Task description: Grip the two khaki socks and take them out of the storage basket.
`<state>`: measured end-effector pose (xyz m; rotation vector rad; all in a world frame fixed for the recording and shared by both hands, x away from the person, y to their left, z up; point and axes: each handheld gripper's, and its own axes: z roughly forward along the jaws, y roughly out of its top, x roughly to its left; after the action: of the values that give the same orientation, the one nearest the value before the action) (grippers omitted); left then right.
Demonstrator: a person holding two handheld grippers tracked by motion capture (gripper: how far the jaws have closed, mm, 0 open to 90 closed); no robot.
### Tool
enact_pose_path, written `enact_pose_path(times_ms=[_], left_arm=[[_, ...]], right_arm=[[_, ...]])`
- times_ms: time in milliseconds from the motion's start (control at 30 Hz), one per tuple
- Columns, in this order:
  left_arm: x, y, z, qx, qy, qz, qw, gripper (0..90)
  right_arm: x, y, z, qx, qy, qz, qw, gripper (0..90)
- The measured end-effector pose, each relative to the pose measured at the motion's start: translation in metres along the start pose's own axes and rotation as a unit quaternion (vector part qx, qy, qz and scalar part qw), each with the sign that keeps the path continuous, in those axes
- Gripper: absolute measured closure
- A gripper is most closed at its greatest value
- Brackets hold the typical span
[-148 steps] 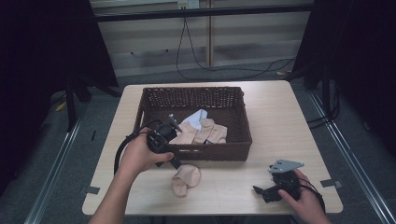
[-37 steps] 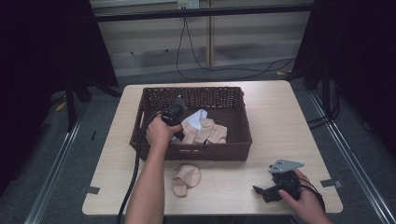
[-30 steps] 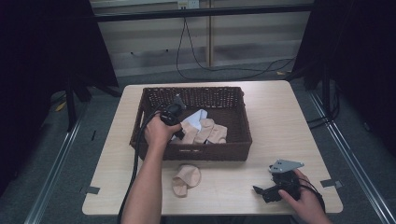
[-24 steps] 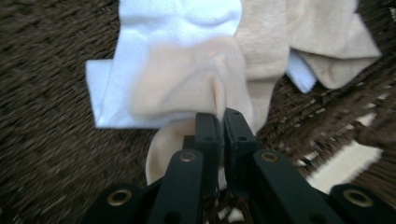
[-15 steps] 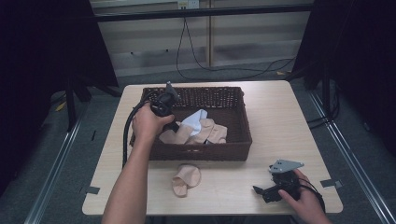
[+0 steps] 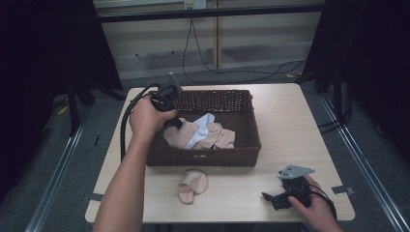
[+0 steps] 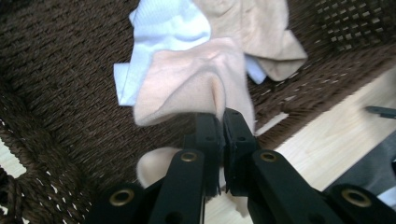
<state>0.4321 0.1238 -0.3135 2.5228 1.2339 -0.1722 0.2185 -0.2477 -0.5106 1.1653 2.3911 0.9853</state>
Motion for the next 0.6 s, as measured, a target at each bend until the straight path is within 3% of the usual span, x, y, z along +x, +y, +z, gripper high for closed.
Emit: enact_pose_path(times_ms=[600], left_arm=[[-0.018,-0.001,-0.039,-0.002,-0.012,0.013,0.9998,86.7]], right_arm=[[0.000,0.000,0.000,0.001,0.000,-0.001,1.0000,0.0]])
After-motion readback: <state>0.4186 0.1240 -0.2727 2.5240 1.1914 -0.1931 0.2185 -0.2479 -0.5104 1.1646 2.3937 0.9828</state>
